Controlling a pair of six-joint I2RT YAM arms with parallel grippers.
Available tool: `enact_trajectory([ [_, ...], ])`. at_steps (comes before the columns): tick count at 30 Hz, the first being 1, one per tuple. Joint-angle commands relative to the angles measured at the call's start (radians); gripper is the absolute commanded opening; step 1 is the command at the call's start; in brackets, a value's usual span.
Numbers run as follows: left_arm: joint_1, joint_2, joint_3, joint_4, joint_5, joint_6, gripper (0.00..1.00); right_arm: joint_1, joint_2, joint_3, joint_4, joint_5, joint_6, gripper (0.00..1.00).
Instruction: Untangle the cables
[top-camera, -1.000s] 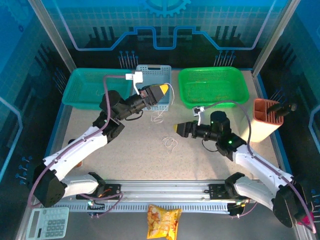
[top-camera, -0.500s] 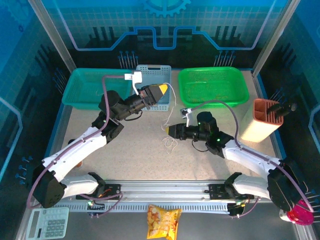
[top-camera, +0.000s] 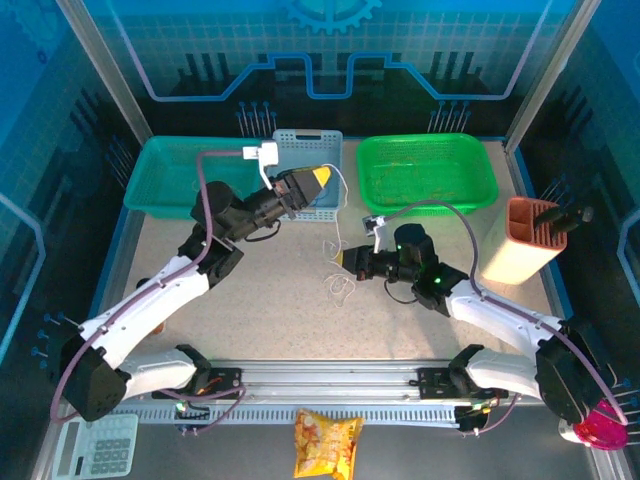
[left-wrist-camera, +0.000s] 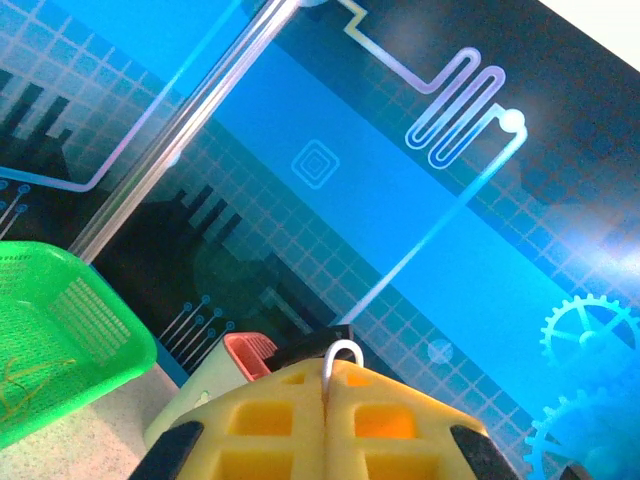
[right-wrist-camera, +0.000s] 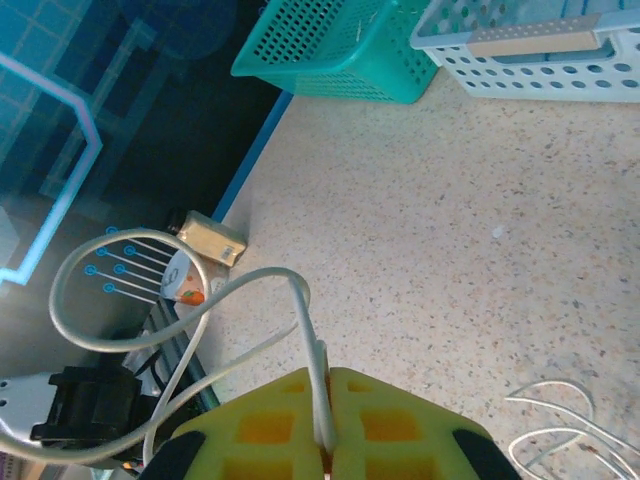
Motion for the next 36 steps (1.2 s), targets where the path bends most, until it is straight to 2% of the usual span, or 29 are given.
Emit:
enact_trajectory([
  [1, 0.026, -0.061, 0.017, -0.025, -0.037, 0.038, 0.0, -0.044, -0.028, -0.053, 0.001, 0.048, 0.007, 0.0],
  [4, 0.05, -0.099, 0.0, -0.037, -0.053, 0.04, 0.0, -0.1, -0.04, -0.089, 0.0, 0.057, 0.041, 0.0],
  [14, 0.136, -0.208, -0.043, -0.096, -0.15, 0.047, 0.0, -0.22, -0.07, -0.123, -0.174, 0.184, 0.118, 0.0],
  [21, 0.17, -0.235, -0.032, -0.135, -0.183, 0.048, 0.0, -0.243, -0.079, -0.14, -0.171, 0.151, 0.107, 0.0],
  [28, 0.192, -0.176, 0.072, -0.227, -0.175, 0.089, 0.0, -0.215, -0.092, -0.094, -0.155, 0.069, 0.04, 0.0],
  [32, 0.237, -0.116, 0.181, -0.28, -0.168, 0.119, 0.0, -0.183, -0.09, -0.041, -0.212, 0.078, -0.004, 0.15],
  [35, 0.271, -0.057, 0.297, -0.337, -0.153, 0.154, 0.0, -0.177, -0.083, -0.026, -0.207, 0.065, -0.009, 0.3],
  [36, 0.28, -0.035, 0.341, -0.361, -0.152, 0.174, 0.0, -0.174, -0.08, -0.022, -0.203, 0.058, -0.009, 0.38],
])
